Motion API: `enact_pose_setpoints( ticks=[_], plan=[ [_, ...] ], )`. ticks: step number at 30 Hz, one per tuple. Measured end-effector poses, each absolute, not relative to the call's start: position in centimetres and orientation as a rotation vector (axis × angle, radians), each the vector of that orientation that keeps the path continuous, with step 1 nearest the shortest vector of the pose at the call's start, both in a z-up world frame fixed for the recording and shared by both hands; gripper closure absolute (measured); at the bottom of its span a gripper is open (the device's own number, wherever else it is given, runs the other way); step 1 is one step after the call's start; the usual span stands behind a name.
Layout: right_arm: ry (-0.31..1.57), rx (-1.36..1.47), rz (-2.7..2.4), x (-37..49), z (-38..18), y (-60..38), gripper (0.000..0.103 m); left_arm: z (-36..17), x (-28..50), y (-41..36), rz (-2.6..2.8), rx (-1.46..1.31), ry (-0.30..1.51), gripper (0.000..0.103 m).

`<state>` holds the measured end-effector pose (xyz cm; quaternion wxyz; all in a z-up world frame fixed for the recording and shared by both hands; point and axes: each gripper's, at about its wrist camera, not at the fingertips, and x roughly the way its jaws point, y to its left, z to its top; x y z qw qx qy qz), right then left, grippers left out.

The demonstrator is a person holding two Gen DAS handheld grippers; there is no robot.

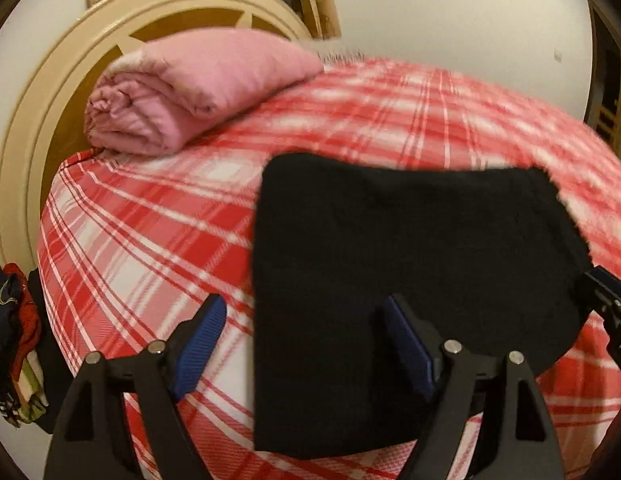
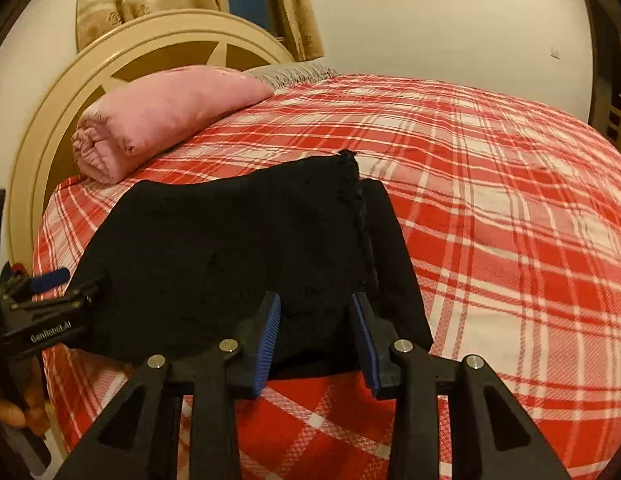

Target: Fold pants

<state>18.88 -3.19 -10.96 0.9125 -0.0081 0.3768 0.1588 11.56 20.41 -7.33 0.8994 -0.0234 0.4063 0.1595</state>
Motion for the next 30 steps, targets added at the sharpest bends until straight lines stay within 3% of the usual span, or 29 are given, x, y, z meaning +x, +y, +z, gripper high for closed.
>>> enact_pose_setpoints(
  ticks=[4, 17, 21, 30],
  plan=[
    [0.818, -0.014, 0.316, 19.5, -11.6, -3.1, 0.045, -7.8, 11.1, 20.3, 0.344, -0.06, 0.829, 0.014],
    [0.772, 0.127, 0.246, 12.5, -8.2, -6.3, 0.041, -5.7, 7.0, 18.7, 0.345, -0.021, 0.785, 0.011],
    [0.758, 0.1, 0.216, 9.8, -7.1, -6.3, 0.031, -4.7, 4.8, 16.8, 0.337, 0.032, 0.743, 0.002],
    [0.638, 0.09, 0.206, 5.0, -3.2, -6.7, 0.03, -2.0, 1.5, 14.5, 0.283, 0.024, 0.719, 0.0]
  ],
)
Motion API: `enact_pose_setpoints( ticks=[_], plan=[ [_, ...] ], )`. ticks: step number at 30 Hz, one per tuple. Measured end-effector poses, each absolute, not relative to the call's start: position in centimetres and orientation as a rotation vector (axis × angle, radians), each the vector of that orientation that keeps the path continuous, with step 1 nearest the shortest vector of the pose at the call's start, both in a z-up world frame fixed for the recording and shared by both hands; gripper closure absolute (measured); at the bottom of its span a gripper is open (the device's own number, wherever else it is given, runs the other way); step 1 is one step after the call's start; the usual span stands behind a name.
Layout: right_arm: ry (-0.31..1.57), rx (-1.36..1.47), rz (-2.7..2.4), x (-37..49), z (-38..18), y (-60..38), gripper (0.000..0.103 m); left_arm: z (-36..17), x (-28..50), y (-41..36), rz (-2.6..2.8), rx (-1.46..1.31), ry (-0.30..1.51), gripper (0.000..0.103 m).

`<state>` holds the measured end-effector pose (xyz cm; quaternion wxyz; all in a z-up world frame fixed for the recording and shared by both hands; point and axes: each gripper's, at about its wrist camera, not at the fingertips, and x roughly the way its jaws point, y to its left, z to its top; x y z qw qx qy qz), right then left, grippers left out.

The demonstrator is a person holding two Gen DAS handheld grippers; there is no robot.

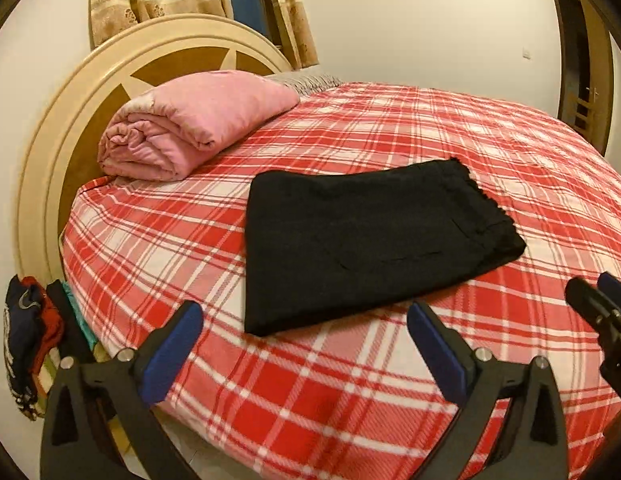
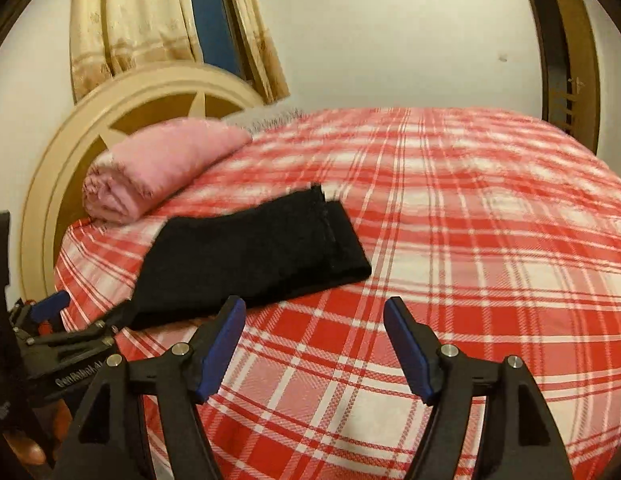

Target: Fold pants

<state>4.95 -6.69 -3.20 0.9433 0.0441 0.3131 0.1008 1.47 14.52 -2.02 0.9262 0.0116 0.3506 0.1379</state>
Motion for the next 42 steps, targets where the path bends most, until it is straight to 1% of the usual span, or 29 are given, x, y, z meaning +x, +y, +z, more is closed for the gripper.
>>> enact_pose_setpoints(
  ticks=[3, 5, 7, 10, 24, 42],
  plan=[
    [0.557, 0.098, 0.195, 3.1, -1.0, -6.9, 0.03, -0.9, 0.2, 13.9, 0.28, 0.045, 0.67, 0.0],
    [0.512, 0.095, 0.182, 2.1, 0.2, -6.9, 0.027, -0.2, -0.7, 13.8, 0.281, 0.035, 0.646, 0.0],
    [0.462, 0.095, 0.172, 1.0, 1.4, -6.9, 0.022, 0.5, -1.6, 14.1, 0.283, 0.013, 0.619, 0.0],
    [0.422, 0.087, 0.17, 0.0, 2.4, -6.5, 0.021, 1.3, -2.6, 14.0, 0.292, 0.01, 0.585, 0.0],
    [0.361, 0.025, 0.188, -3.0, 3.9, -5.0, 0.021, 3.1, -5.4, 14.6, 0.297, -0.056, 0.502, 0.0],
    [0.365, 0.03, 0.185, -3.0, 3.9, -4.8, 0.021, 3.3, -5.6, 14.1, 0.309, -0.037, 0.511, 0.0]
  ],
)
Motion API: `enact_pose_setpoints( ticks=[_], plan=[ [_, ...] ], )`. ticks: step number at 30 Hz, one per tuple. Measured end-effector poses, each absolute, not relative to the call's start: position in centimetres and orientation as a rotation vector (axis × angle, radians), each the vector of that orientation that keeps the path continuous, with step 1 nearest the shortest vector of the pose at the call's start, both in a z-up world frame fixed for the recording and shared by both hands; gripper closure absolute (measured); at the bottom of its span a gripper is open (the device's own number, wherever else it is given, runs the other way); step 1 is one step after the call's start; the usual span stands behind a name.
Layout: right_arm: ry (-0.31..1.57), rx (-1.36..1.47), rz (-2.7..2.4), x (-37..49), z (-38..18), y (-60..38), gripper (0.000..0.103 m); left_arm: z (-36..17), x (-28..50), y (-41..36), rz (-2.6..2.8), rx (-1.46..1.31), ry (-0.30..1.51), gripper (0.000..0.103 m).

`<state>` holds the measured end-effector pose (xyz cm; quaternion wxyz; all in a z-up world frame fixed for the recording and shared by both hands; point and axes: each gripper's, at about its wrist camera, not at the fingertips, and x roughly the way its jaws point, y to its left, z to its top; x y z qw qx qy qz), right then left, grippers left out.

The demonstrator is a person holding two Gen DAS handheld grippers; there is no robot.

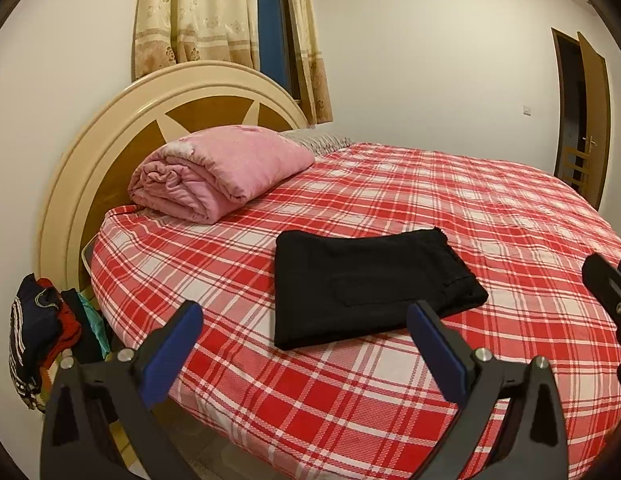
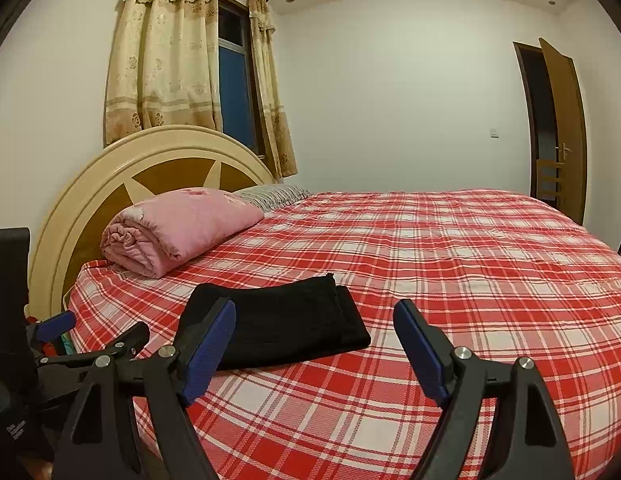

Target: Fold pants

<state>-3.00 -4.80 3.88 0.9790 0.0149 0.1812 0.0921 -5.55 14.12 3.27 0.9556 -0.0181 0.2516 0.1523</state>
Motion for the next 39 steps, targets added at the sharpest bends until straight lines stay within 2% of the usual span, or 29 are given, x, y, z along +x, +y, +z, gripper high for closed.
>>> enact_pose_setpoints(
  ticks=[39],
  plan=[
    [0.359, 0.06, 0.165, -3.22, 3.87, -5.63, 0.021, 2.96, -5.36, 14.65, 0.31, -0.036, 0.53, 0.0]
  ],
)
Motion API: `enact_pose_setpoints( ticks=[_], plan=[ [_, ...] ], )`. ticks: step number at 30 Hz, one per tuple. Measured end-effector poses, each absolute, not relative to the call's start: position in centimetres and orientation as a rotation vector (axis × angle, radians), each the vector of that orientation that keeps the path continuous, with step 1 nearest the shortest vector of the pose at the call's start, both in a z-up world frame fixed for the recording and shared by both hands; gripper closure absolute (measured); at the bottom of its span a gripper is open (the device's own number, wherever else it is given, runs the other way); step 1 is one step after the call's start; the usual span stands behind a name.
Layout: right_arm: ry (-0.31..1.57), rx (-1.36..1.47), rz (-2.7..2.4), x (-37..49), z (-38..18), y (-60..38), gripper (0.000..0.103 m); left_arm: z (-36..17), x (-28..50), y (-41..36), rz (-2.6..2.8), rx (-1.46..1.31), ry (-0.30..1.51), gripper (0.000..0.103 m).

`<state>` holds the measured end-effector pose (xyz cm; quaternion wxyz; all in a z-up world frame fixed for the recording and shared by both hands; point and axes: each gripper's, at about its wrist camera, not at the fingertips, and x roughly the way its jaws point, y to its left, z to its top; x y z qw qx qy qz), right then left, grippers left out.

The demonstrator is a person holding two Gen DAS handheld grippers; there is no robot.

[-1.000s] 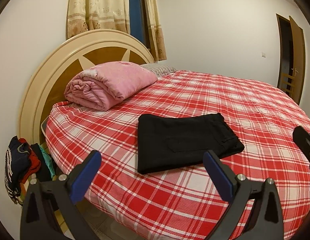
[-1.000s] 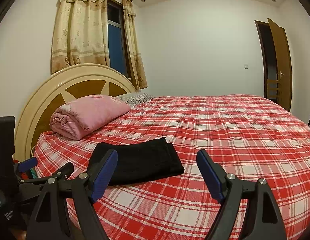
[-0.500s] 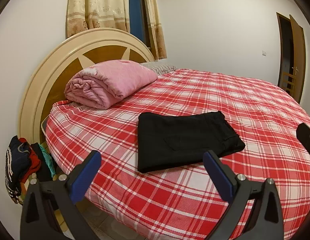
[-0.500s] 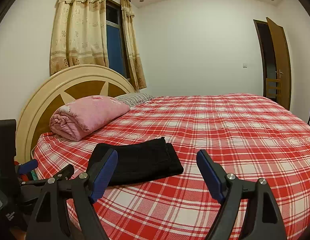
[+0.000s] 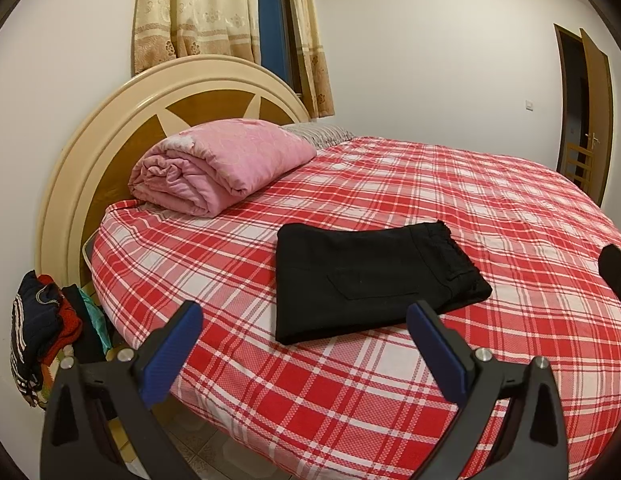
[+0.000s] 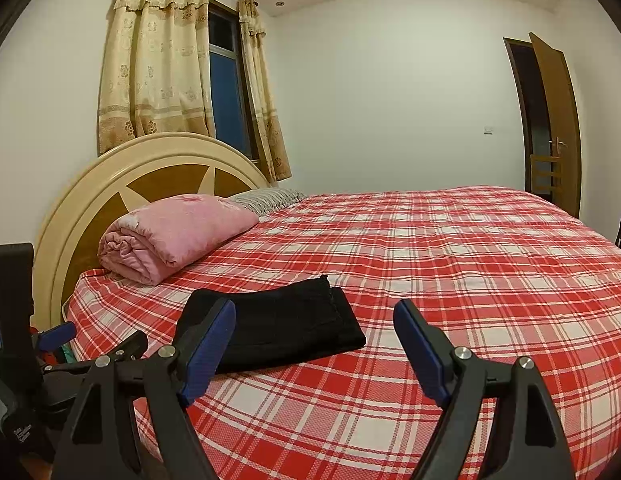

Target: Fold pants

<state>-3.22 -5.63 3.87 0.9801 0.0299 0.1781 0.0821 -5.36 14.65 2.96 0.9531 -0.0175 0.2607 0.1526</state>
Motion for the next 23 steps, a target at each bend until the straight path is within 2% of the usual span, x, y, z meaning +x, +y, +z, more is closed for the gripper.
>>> enact_pose_setpoints(
  ticks=[23],
  plan=[
    [0.363, 0.079, 0.149, -3.08, 3.83, -6.21, 0.021, 2.55, -4.91, 14.41, 0.317, -0.01, 0.548, 0.0]
  ],
)
